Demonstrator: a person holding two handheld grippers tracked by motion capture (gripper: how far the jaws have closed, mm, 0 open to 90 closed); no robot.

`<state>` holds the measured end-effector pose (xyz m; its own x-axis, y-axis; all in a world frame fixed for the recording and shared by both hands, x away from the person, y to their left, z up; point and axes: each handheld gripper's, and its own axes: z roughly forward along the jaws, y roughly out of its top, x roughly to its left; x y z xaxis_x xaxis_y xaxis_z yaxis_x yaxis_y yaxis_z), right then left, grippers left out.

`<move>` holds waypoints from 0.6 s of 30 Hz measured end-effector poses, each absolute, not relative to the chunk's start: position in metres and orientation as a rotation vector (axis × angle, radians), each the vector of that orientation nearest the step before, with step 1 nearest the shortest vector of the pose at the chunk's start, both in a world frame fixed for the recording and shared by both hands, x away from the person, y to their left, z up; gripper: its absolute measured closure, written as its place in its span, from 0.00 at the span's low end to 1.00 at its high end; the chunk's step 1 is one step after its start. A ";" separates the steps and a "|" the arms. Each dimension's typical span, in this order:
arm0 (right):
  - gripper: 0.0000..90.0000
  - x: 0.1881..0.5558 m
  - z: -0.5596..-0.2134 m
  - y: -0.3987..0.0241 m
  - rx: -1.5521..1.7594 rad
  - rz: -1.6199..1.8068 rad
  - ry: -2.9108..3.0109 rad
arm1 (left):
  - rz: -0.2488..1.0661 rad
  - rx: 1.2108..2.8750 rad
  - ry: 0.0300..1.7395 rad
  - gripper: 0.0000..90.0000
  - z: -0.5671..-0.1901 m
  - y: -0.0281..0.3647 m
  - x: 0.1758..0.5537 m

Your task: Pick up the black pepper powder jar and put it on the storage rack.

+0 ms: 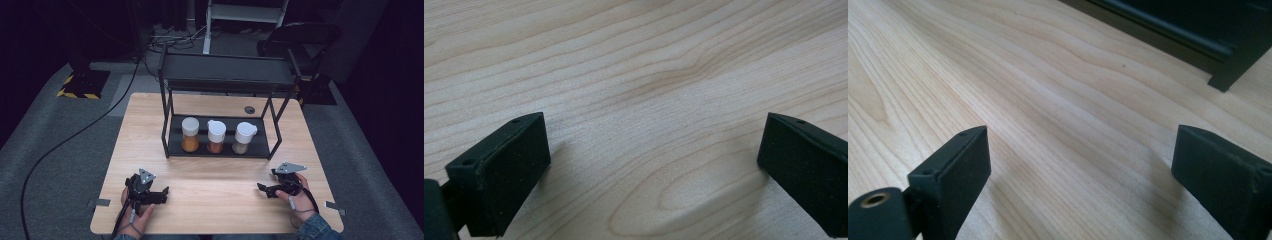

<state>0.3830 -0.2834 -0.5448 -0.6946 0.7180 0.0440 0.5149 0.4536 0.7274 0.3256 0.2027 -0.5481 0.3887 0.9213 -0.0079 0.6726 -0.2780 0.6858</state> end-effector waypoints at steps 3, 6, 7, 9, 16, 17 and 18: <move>0.09 0.381 -0.547 -0.283 1.029 1.049 2.424 | 0.531 2.045 1.361 0.00 -0.548 0.203 0.326; 0.08 0.381 -0.547 -0.283 1.025 1.033 2.423 | 0.531 2.042 1.362 0.00 -0.548 0.203 0.326; 0.08 0.381 -0.547 -0.283 1.026 1.033 2.423 | 0.531 2.045 1.361 0.00 -0.548 0.203 0.326; 0.08 0.381 -0.547 -0.283 1.026 1.032 2.423 | 0.531 2.045 1.360 0.00 -0.548 0.203 0.326; 0.08 0.382 -0.547 -0.283 1.027 1.034 2.423 | 0.530 2.042 1.363 0.00 -0.548 0.203 0.325; 0.08 0.382 -0.547 -0.283 1.027 1.034 2.423 | 0.530 2.044 1.361 0.00 -0.548 0.203 0.325; 0.07 0.382 -0.547 -0.283 1.024 1.035 2.426 | 0.529 2.048 1.358 0.00 -0.548 0.203 0.325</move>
